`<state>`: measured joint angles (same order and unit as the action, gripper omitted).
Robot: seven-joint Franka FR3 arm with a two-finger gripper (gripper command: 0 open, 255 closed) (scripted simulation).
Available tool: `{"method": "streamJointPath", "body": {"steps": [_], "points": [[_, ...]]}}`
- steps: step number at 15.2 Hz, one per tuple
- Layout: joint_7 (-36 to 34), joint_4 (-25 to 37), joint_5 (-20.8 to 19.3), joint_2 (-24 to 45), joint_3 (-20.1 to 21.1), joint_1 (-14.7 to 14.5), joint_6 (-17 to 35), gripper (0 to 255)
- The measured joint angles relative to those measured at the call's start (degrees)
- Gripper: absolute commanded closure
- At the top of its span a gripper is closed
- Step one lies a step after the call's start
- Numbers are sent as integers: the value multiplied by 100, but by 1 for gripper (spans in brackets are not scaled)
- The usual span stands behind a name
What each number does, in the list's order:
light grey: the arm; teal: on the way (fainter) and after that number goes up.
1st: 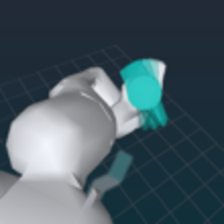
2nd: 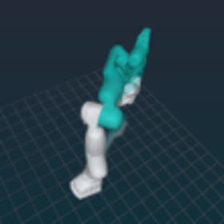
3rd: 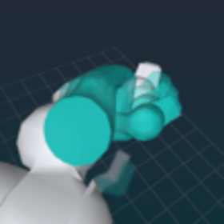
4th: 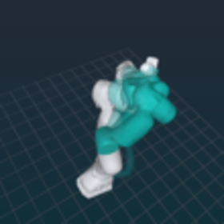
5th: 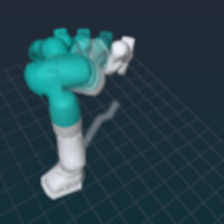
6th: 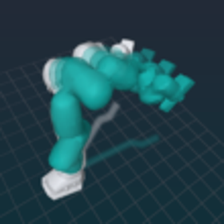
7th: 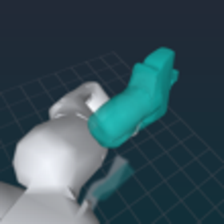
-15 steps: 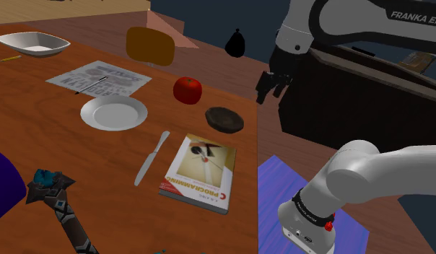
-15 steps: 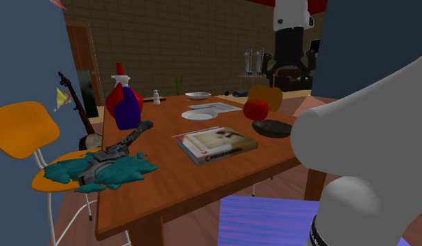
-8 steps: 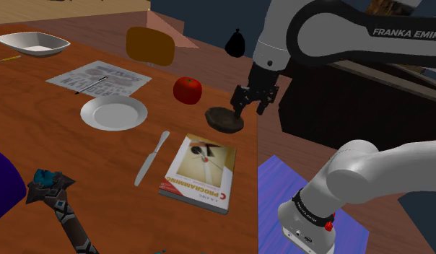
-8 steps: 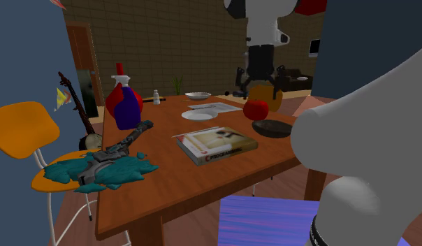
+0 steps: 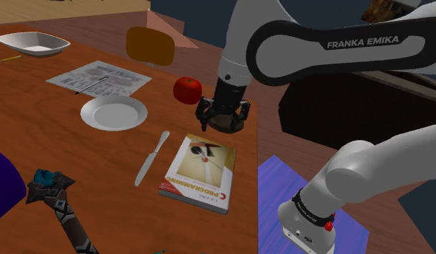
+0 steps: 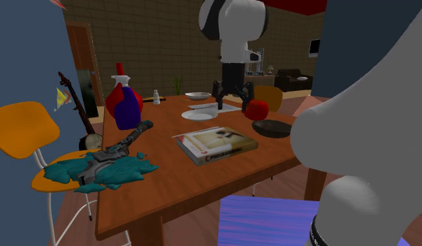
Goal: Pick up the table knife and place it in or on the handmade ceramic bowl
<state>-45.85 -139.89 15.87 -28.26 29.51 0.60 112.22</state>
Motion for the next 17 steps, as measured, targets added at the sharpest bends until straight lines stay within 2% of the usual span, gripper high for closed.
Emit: {"method": "streamJointPath", "body": {"steps": [4, 7, 10, 12, 14, 17], "points": [[-1036, 342, 7, 782, 571, 185, 543, 0], [-1881, 704, -208, 1487, 975, 363, 936, 0], [-2810, 1071, -589, 2218, 1312, 478, 1296, 0], [-3480, 1425, -1017, 2813, 1446, 508, 1468, 0], [-4179, 1764, -1478, 3401, 1482, 416, 1638, 0], [-4562, 1916, -1779, 3767, 1423, 308, 1789, 0]]}}
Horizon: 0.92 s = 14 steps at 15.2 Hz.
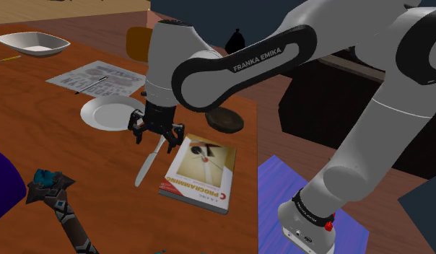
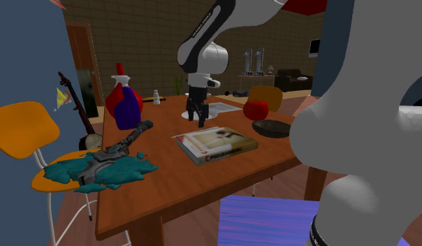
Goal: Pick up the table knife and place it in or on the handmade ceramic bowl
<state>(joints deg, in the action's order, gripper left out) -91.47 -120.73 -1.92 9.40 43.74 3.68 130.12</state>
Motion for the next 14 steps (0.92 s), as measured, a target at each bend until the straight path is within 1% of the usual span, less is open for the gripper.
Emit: {"method": "streamJointPath", "body": {"steps": [6, 12, 13, 14], "points": [[-267, -83, -352, 389, -110, -146, 381, 0], [-295, -103, -393, 432, -126, -164, 435, 0], [-295, -103, -393, 432, -126, -164, 435, 255], [-296, -95, -392, 416, -122, -164, 411, 255]]}}
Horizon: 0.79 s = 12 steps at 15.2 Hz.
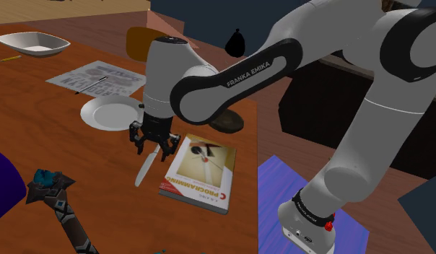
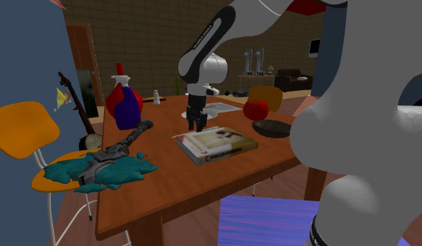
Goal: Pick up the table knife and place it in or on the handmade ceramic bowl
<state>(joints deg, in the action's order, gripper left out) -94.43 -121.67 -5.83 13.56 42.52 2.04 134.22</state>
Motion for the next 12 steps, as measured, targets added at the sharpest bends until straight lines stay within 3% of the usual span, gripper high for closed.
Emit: {"method": "streamJointPath", "body": {"steps": [12], "points": [[60, 30, 106, -112, 45, 41, -117, 255]]}}
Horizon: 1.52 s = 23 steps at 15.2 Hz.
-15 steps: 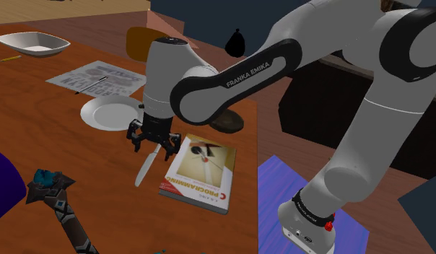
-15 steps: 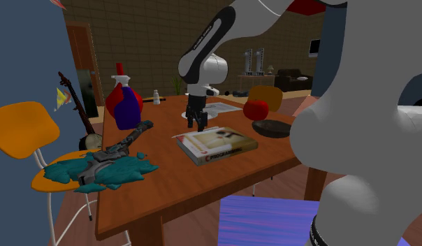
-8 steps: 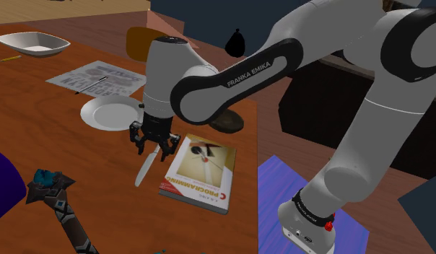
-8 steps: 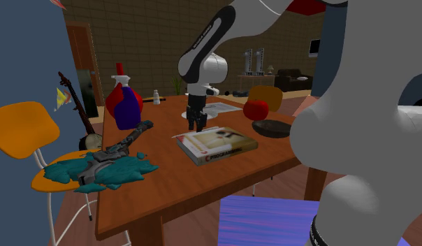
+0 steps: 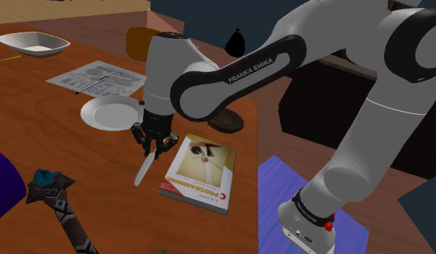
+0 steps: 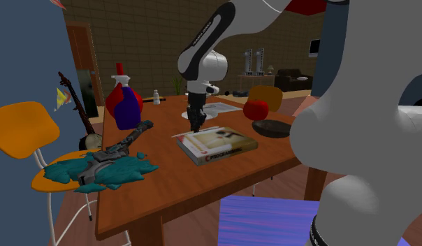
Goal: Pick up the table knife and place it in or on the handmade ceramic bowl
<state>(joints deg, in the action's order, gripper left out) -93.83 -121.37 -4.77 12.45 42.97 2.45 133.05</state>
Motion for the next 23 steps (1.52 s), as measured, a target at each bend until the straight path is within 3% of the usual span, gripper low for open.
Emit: {"method": "streamJointPath", "body": {"steps": [20, 23], "points": [[439, 778, 762, -886, 167, 233, -1422, 255], [714, 674, 953, -1118, 88, 359, -1509, 255]]}}
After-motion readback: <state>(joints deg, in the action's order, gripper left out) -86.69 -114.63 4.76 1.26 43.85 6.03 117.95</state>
